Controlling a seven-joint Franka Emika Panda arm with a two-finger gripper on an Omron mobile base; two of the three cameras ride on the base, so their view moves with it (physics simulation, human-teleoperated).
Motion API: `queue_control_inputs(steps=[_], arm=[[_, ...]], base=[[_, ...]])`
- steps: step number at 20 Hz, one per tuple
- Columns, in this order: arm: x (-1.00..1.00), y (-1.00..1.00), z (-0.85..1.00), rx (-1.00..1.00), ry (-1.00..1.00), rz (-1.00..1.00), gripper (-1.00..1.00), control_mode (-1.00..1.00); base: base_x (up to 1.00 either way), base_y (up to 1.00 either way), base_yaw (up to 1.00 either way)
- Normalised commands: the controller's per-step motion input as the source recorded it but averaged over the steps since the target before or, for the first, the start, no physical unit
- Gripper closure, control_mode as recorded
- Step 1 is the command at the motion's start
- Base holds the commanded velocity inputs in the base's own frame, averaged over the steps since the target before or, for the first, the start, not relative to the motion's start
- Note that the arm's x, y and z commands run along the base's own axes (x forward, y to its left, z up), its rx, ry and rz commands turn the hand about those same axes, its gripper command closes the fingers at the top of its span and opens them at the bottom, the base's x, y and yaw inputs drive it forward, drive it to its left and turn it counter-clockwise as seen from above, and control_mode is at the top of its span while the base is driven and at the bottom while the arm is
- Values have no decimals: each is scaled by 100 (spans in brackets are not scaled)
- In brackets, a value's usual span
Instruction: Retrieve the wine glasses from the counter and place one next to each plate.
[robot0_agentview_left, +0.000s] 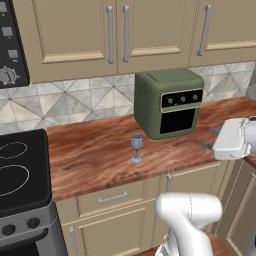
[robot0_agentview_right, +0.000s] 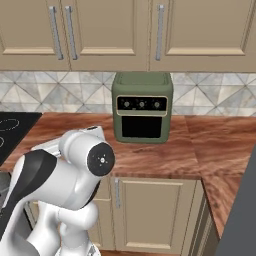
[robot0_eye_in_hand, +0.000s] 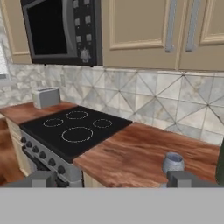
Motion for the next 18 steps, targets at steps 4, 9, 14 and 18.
queue_control_inputs(steps=[4,9,14,18], arm=[[4,6,-26,-4,-2,10,-100,-100],[20,0,-41,-7,0,27,-100,-100],[37,0,-39,-2,0,18,-100,-100],[60,5,-33,0,0,1,-100,-100]], base=[[0,0,0],[0,0,0],[0,0,0],[0,0,0]])
